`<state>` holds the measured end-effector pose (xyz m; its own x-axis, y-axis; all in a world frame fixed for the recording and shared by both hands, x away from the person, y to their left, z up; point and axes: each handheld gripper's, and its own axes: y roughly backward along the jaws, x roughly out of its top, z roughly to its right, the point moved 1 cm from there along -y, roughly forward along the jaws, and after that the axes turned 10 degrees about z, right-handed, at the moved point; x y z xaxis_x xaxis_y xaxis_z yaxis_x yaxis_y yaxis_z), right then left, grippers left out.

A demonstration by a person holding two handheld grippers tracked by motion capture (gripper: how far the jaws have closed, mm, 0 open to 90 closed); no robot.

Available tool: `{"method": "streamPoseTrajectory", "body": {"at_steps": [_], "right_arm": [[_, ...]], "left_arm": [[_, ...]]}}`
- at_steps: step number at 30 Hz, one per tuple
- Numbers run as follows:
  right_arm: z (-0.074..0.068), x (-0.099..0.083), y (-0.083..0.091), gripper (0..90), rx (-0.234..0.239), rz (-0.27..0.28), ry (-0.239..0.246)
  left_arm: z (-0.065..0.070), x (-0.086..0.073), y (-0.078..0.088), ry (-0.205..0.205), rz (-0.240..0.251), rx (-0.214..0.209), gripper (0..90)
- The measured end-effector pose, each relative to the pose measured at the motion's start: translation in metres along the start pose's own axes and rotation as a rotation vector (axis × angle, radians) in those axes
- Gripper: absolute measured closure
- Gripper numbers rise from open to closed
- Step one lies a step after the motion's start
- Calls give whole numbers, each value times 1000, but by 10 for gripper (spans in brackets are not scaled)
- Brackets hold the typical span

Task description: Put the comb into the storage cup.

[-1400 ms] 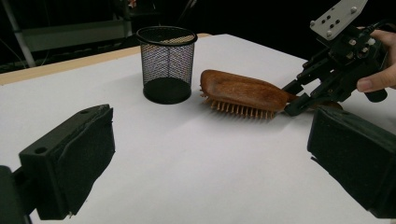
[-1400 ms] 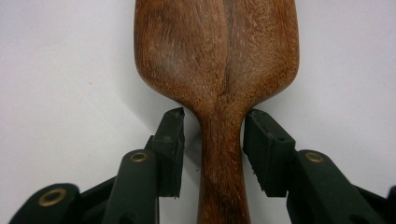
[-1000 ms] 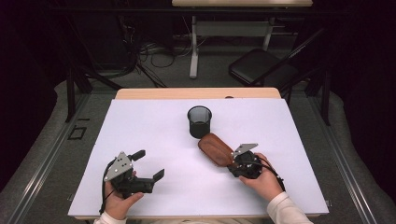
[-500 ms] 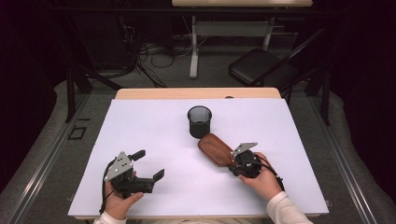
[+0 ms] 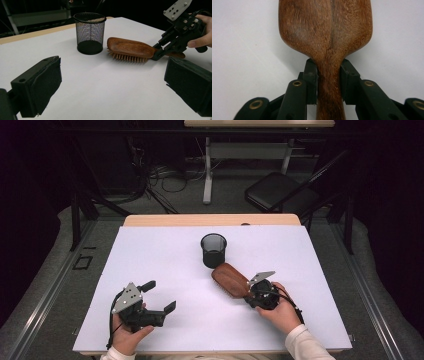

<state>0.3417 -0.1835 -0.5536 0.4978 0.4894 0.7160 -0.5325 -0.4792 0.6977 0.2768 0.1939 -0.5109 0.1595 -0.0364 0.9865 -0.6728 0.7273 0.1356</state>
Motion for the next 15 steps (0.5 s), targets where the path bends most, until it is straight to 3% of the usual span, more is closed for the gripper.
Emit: {"method": "streamPoseTrajectory", "body": {"at_steps": [15], "right_arm": [[-2,3,0,714,-13,-7,20]], "left_arm": [[0,0,0,0,-2,1,11]]}}
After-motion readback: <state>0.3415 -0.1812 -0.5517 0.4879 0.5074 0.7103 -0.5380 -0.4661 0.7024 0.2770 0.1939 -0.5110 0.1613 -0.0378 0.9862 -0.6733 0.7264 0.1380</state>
